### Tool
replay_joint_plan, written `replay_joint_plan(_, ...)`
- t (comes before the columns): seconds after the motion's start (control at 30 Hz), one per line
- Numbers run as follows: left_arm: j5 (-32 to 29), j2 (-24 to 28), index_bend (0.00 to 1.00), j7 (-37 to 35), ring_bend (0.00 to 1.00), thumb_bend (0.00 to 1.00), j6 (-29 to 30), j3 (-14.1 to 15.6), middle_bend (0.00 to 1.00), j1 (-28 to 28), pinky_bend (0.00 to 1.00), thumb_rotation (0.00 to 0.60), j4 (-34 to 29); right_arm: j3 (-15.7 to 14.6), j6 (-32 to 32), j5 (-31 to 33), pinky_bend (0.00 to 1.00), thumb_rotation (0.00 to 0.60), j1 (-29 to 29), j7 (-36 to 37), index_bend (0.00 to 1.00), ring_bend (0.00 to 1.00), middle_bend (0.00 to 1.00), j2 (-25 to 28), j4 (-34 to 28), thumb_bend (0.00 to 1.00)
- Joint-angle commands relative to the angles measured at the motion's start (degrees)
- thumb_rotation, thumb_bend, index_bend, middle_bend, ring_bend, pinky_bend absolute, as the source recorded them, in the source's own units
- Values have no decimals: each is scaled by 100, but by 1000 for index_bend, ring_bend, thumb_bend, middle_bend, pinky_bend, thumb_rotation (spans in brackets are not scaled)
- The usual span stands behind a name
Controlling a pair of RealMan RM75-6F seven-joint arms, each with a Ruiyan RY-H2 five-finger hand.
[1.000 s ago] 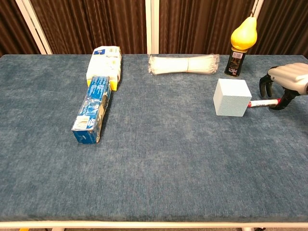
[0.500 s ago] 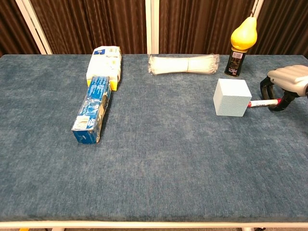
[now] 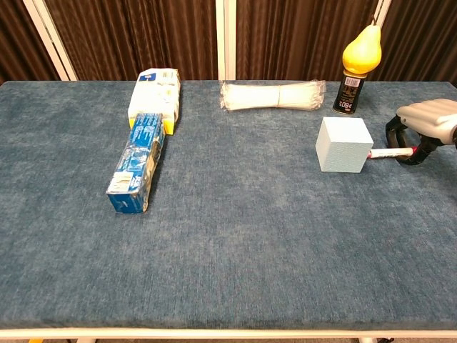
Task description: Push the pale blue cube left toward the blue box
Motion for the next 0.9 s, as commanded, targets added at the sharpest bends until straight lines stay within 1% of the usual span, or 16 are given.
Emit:
replay_joint_plan(0.03, 9, -2, 249, 2, 73, 90, 5, 0, 176, 0, 90, 600, 2, 13, 61, -20, 168, 600, -27, 58, 600, 171, 543, 96, -111, 372)
replay_joint_plan(0.23, 53, 17, 249, 27, 72, 90, 14, -3, 176, -14, 90, 600, -26, -1, 199, -36, 170, 600, -150, 90, 604, 171, 543, 484, -513, 392)
replay_joint_plan(0.4, 75, 16, 249, 55, 73, 90, 13, -9, 176, -29, 90, 600, -56, 28, 172, 70, 170, 600, -168, 70, 605, 171, 543, 594, -734, 398)
replay_joint_plan(0.57, 76, 28, 249, 41, 73, 90, 29, -10, 176, -20, 90, 600, -58, 87, 98, 127, 170, 600, -36, 15, 612, 171, 544, 501, -904, 398)
replay_joint_plan(0.67, 65, 25, 248, 19, 72, 91, 40, -3, 176, 0, 90, 600, -43, 154, 40, 200, 171, 600, 99, -85, 616, 171, 545, 395, -1021, 421)
replay_joint_plan(0.9, 68, -10, 249, -45, 72, 90, 69, 20, 176, 42, 90, 600, 20, 312, -87, 479, 171, 600, 514, -569, 620, 171, 548, 3, -1240, 434)
